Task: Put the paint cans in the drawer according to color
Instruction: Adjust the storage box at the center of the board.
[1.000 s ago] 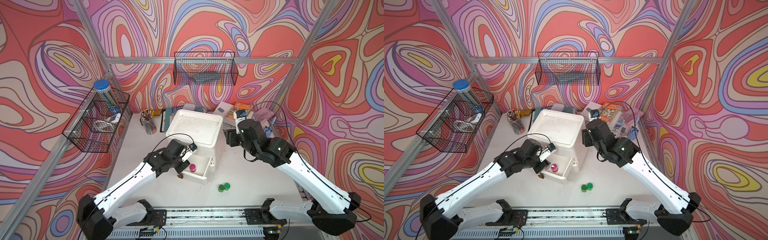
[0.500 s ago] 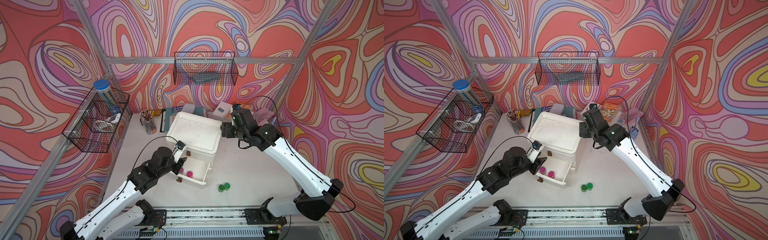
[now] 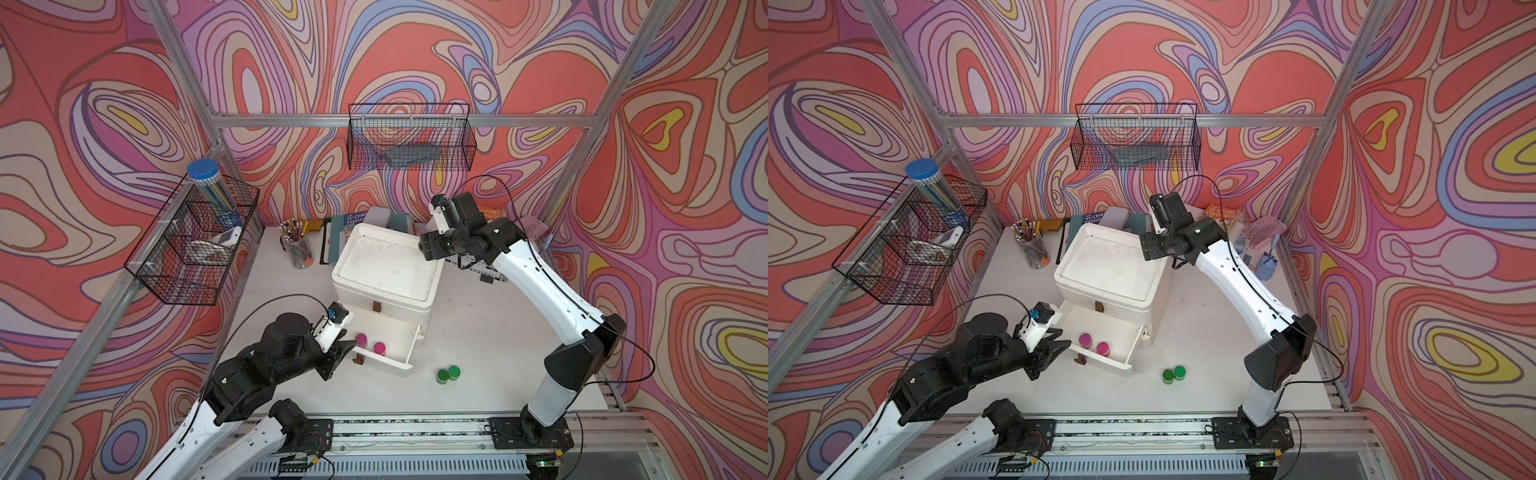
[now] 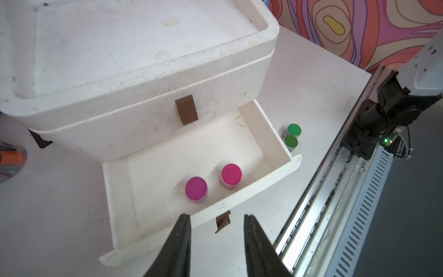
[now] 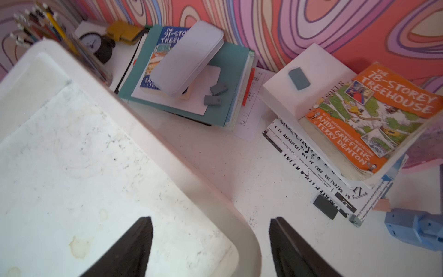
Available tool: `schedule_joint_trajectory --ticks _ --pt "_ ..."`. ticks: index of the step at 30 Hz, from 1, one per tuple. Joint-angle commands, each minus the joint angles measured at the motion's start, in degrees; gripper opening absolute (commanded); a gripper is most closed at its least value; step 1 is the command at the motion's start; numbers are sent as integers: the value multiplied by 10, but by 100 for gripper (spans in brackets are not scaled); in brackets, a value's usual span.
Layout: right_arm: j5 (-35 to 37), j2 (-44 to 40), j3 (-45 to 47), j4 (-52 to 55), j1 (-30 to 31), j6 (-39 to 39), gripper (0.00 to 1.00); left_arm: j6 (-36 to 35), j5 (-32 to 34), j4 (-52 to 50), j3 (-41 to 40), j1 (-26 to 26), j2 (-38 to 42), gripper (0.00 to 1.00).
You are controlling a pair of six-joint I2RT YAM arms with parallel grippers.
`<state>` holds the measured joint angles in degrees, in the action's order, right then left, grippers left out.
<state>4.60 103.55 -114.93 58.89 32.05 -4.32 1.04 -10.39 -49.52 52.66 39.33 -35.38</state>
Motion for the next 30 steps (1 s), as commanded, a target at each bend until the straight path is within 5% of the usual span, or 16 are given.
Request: schedule_joint_trajectory --ticks 1,9,14,19,30 --pt "-70 52 -67 59 -10 118 78 -9 -30 -44 24 1 -41 34" --pt "-96 95 -88 69 -21 168 70 -15 -54 -55 41 0 -144 29" --pt "-98 100 -84 61 -30 167 50 1 -46 -10 31 1 -132 29" --pt "-70 65 -45 32 -37 186 28 23 40 14 31 0 -113 30" --pt "-6 -35 64 -6 -74 196 18 112 197 56 13 0 -97 33"
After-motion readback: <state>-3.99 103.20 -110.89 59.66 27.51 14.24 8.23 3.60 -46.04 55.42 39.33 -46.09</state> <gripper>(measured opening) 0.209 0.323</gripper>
